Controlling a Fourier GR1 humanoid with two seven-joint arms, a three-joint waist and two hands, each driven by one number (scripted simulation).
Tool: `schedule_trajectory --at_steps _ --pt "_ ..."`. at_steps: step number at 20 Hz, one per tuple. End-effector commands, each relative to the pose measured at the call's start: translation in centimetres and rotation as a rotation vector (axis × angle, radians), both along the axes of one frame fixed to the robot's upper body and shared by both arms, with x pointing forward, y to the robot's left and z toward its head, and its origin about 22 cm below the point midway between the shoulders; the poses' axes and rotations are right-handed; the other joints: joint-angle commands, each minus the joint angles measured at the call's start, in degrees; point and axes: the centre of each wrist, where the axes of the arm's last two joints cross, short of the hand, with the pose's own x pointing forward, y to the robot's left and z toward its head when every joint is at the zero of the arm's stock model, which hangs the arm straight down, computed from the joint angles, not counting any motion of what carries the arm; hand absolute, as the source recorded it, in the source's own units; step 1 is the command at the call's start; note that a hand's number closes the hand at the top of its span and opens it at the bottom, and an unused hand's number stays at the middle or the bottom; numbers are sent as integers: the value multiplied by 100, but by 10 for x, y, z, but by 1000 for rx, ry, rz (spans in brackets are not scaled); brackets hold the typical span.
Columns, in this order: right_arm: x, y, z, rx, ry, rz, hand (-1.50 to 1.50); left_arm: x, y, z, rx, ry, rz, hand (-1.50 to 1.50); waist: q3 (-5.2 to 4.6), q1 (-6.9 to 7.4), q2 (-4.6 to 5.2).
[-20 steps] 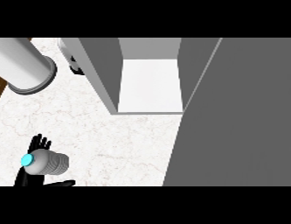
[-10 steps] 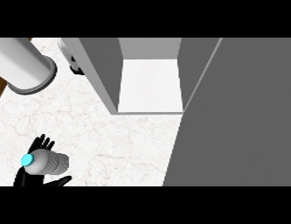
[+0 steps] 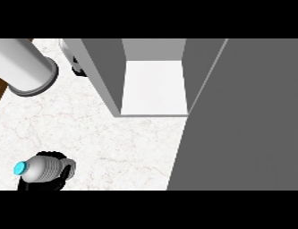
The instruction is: Pick up the bottled water, place it into the cabinet and close the cabinet
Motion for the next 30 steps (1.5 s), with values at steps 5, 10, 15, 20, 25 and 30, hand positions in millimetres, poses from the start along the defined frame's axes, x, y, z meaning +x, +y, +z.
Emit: schedule_trajectory --at_steps 5,10,15,20,25,30 --pt "-7 -9 19 -10 -73 -43 -150 -1 -1 5 -78 -75 -36 150 2 25 3" --pt "-13 -7 18 -34 -65 -18 -150 40 -75 8 -34 -75 -90 150 1 -7 -6" --pt "-20 -13 23 -18 -66 -23 -150 60 -92 24 -11 -112 -63 150 2 -10 -6" --pt "-16 -4 16 -26 -69 -19 -150 41 -102 48 -4 -101 -120 150 8 51 -28" --pt "-20 -11 18 -30 -61 -27 -150 44 -120 65 -95 -98 -163 150 6 14 -16" --pt "-17 -11 21 -28 -60 -23 -150 69 -128 103 -78 -126 -146 150 3 14 -3"
